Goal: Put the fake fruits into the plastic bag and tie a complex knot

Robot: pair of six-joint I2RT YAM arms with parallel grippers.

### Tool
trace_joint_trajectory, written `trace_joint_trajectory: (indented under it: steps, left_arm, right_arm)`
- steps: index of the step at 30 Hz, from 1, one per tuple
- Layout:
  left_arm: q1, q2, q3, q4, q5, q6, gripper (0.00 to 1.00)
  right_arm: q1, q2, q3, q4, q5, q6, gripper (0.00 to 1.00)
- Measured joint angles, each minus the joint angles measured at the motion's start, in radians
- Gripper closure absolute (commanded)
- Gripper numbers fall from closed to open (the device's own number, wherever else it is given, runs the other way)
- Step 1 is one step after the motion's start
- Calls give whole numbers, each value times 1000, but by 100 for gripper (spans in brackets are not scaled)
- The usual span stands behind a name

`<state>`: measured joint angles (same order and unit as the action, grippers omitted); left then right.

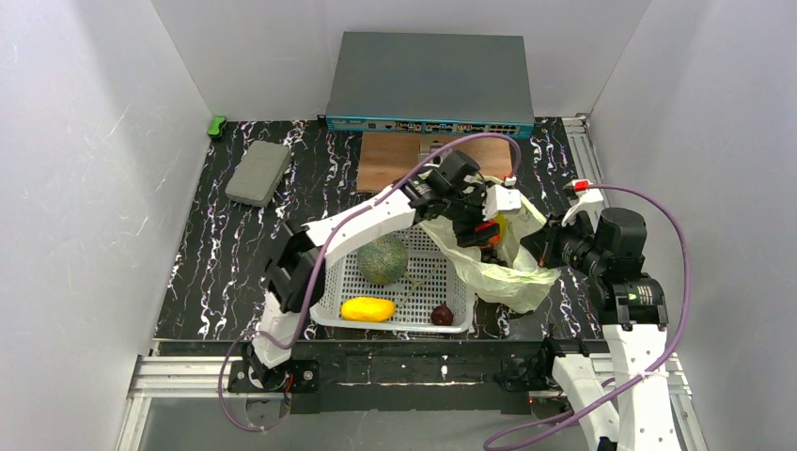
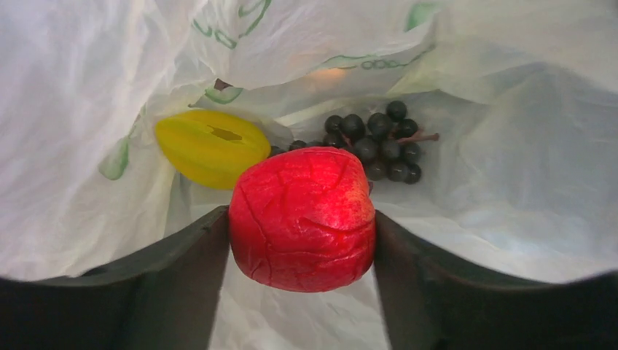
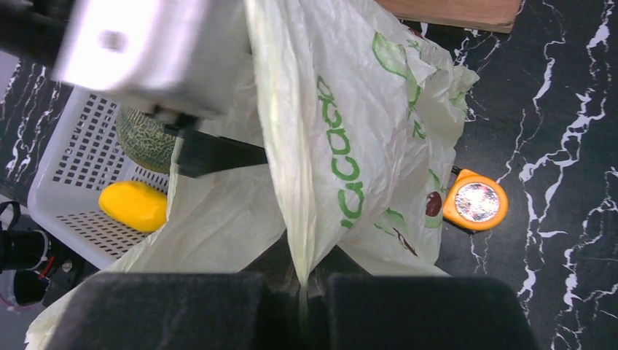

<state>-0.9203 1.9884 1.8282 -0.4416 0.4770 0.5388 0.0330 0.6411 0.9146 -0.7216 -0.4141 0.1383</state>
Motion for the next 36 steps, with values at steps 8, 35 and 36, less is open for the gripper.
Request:
trace_joint_trajectory:
  steps: [8,35,36]
  left_arm:
    - [3,11,19,17,-45,-71,2]
    - [252,-407,-227,-262,-143,-53,86]
    - [248,-380,-181,-288,-129,-57,90]
  right_arm:
    - [0,1,34,-42,49,-60,99]
    - [0,35,73,-40,53,-158,99]
    - [0,39,77,-40,52,-162,99]
